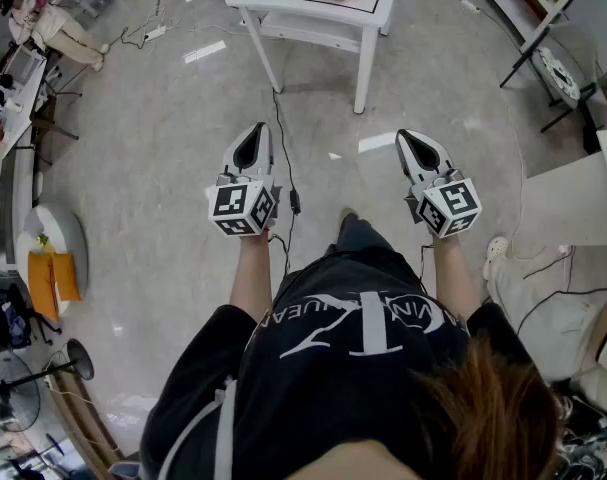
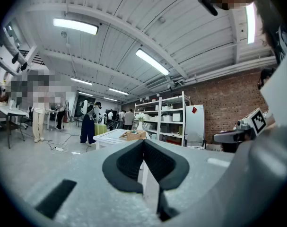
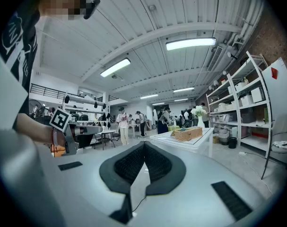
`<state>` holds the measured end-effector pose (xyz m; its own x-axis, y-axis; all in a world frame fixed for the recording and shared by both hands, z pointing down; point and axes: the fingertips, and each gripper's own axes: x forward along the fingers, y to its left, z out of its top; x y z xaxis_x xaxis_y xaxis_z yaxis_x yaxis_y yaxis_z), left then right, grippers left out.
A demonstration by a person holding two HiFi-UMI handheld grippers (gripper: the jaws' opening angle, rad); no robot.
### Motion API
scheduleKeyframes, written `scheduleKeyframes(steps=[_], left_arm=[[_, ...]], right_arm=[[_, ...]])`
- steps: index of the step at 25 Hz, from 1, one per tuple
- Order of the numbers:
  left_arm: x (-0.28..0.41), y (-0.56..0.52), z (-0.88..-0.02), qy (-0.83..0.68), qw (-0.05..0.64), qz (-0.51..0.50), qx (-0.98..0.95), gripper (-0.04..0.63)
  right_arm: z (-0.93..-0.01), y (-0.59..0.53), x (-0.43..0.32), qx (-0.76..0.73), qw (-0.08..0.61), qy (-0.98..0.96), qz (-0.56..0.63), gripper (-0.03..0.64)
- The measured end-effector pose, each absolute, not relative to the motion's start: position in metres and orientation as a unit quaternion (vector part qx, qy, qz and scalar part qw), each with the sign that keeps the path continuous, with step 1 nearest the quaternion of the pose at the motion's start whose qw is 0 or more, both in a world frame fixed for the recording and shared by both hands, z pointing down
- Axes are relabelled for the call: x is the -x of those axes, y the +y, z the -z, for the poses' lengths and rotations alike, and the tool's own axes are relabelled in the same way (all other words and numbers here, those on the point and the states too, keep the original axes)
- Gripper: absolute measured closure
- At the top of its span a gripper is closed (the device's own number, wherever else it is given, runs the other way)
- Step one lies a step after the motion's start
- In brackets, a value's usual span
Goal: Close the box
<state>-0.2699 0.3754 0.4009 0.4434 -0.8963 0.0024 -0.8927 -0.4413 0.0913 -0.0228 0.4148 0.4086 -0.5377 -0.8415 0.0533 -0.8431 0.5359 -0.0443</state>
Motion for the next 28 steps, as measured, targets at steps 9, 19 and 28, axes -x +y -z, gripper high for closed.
scheduleKeyframes(steps=[9, 19, 28], left_arm=[[0.259, 0.388, -0.405, -0.521, 0.033, 0.013, -0.853, 0.584], [0.247, 0.375, -0.406, -0.509, 0.041, 0.012, -0.860, 0.584], [0.234, 0.329, -0.416, -0.503, 0.050, -0.003, -0.863, 0.584]], right_arm=[[-0.412, 0.426, 0.020, -0.483, 0.007, -0.875, -0.036, 0.618], [-0.413, 0.419, 0.004, -0.500, 0.001, -0.864, -0.051, 0.618], [-0.427, 0.368, -0.005, -0.498, 0.003, -0.865, -0.069, 0.618]])
